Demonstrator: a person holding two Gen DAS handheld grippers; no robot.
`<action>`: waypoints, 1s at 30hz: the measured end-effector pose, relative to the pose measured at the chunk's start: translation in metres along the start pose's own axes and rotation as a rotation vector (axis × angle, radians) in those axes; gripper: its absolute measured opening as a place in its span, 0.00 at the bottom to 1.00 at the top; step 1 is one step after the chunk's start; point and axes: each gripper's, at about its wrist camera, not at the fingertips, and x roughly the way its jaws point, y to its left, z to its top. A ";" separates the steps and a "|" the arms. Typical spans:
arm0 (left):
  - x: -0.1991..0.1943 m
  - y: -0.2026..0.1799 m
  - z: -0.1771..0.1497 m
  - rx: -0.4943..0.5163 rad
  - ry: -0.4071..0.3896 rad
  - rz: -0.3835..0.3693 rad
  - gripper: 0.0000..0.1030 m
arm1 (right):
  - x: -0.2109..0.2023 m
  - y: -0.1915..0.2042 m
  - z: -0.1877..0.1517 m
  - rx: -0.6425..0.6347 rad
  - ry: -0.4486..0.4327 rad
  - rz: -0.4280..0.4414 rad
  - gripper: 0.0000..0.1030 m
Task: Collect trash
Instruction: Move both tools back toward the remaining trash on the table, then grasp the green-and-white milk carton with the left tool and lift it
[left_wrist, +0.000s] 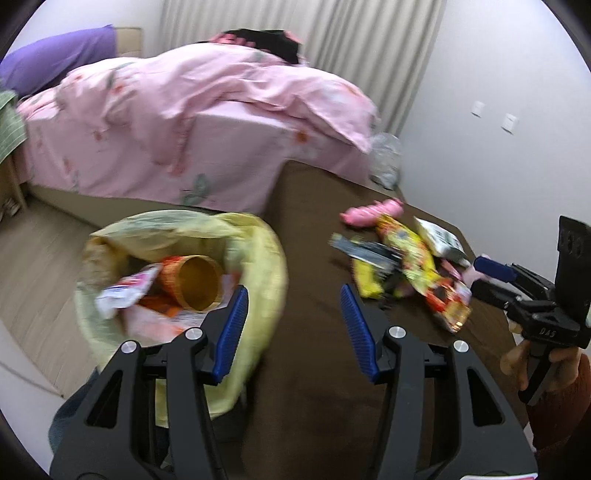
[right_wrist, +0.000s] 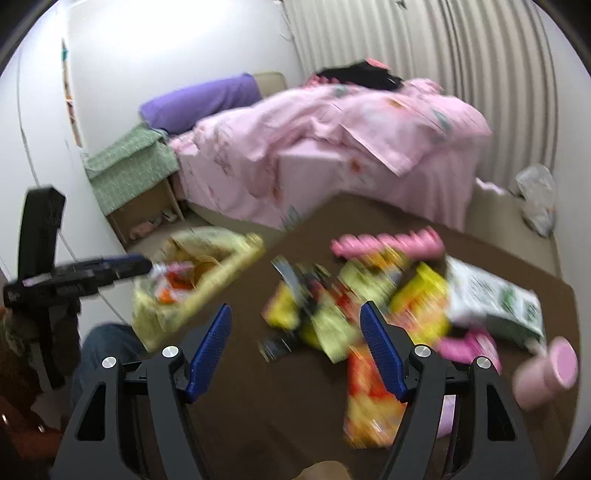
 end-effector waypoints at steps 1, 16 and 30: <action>0.002 -0.006 -0.002 0.009 0.004 -0.013 0.48 | -0.006 -0.007 -0.007 0.002 -0.005 -0.028 0.66; 0.069 -0.122 0.017 0.234 0.047 -0.274 0.57 | -0.036 -0.091 -0.088 0.122 0.065 -0.231 0.66; 0.226 -0.285 0.094 0.815 0.207 -0.384 0.68 | -0.080 -0.146 -0.117 0.314 -0.044 -0.274 0.66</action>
